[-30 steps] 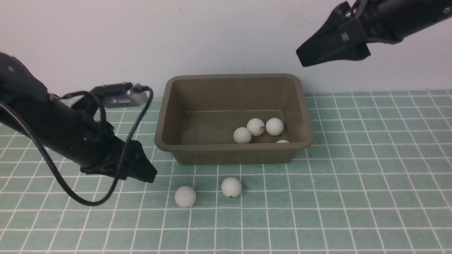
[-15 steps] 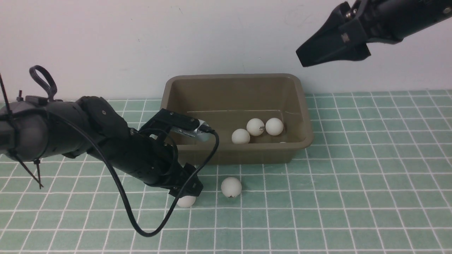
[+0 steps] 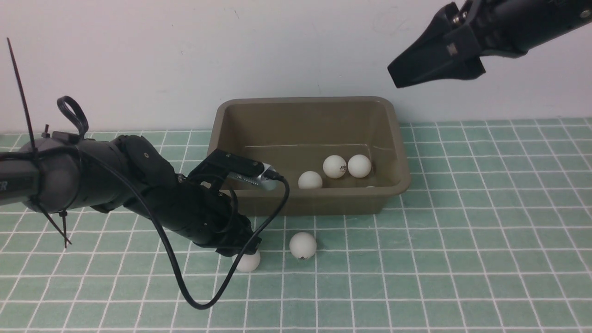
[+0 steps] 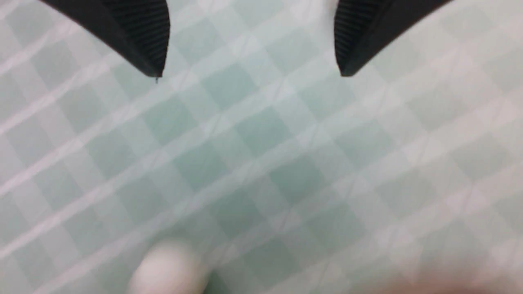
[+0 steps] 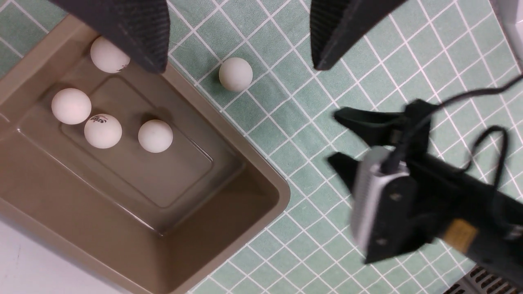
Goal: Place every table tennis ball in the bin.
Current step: Use the left arm to clamp the table tennis ball closest to it
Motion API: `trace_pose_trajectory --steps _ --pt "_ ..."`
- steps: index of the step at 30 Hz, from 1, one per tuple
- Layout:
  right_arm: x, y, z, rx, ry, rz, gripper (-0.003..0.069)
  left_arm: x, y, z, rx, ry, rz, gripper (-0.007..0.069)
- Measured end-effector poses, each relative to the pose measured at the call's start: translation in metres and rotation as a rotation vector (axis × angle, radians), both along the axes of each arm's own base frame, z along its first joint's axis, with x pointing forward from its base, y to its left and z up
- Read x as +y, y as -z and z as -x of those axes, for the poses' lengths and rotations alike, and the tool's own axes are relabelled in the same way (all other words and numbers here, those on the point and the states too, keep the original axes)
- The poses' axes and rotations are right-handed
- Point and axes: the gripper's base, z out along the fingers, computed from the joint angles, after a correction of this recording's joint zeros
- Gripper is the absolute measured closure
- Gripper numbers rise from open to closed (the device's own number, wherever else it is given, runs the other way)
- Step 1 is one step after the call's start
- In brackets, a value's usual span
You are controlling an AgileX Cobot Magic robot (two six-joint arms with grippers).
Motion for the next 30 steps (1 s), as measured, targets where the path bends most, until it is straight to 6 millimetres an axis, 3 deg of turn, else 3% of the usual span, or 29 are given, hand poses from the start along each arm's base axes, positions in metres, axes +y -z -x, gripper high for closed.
trace_pose_trajectory --steps 5,12,20,30 --pt "0.000 0.000 0.000 -0.009 -0.010 0.006 0.0237 0.044 -0.006 0.030 0.183 -0.165 -0.354 0.0143" --pt "0.000 0.000 0.000 -0.012 -0.012 0.007 0.0237 0.066 0.019 0.046 0.293 -0.172 -0.411 0.0143" --pt "0.000 0.000 0.000 -0.012 -0.013 0.007 0.0237 0.076 0.033 0.042 0.247 -0.148 -0.452 0.0143" --pt "0.000 0.000 0.000 -0.013 -0.014 0.006 0.0237 0.120 0.073 0.023 0.341 -0.282 -0.466 0.0143"
